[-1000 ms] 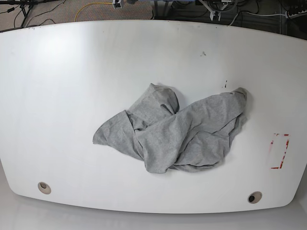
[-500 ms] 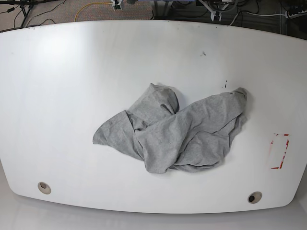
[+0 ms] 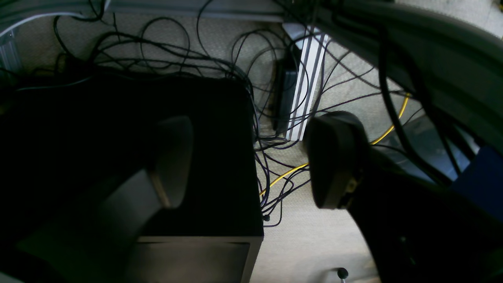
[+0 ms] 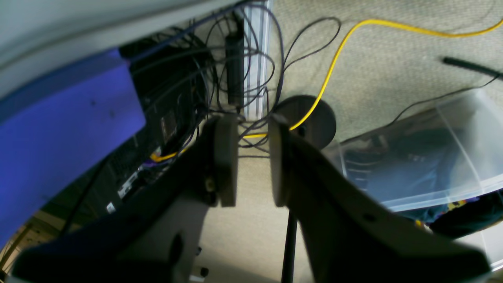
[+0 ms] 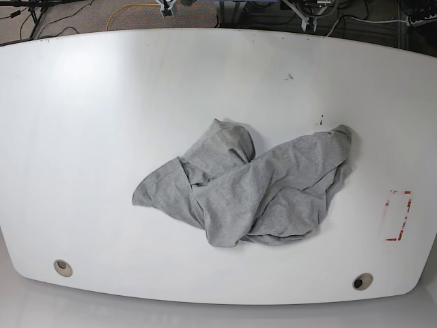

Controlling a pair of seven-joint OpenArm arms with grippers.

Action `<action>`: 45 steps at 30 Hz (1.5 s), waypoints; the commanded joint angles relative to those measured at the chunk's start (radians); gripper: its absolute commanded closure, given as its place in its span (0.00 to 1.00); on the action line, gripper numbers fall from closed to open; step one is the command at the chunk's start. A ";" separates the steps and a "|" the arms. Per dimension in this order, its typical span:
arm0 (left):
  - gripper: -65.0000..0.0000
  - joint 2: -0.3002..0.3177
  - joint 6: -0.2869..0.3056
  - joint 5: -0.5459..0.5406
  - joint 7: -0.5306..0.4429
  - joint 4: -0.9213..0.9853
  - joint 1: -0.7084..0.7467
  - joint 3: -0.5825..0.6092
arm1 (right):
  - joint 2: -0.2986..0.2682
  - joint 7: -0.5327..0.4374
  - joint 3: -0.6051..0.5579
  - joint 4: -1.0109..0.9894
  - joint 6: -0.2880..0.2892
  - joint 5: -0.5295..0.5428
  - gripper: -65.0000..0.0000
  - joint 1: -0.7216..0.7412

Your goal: Fold the T-shirt properly

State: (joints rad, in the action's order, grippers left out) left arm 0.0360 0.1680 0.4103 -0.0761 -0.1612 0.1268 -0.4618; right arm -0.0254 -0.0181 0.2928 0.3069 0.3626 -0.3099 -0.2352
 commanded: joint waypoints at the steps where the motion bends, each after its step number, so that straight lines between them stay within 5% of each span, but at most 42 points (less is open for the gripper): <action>1: 0.33 0.002 -0.001 0.001 -0.002 -0.001 0.004 -0.001 | -0.001 0.003 0.001 0.000 0.005 0.002 0.79 -0.016; 45: 0.33 -0.004 -0.002 -0.010 -0.028 -0.061 0.028 0.013 | -0.003 -0.005 -0.004 0.003 -0.004 -0.006 0.80 -0.023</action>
State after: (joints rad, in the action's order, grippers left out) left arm 0.0280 0.1677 0.4026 -0.0986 -0.2146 0.1493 -0.4458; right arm -0.0257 -0.0189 0.2886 0.3065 0.3580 -0.3111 -0.2485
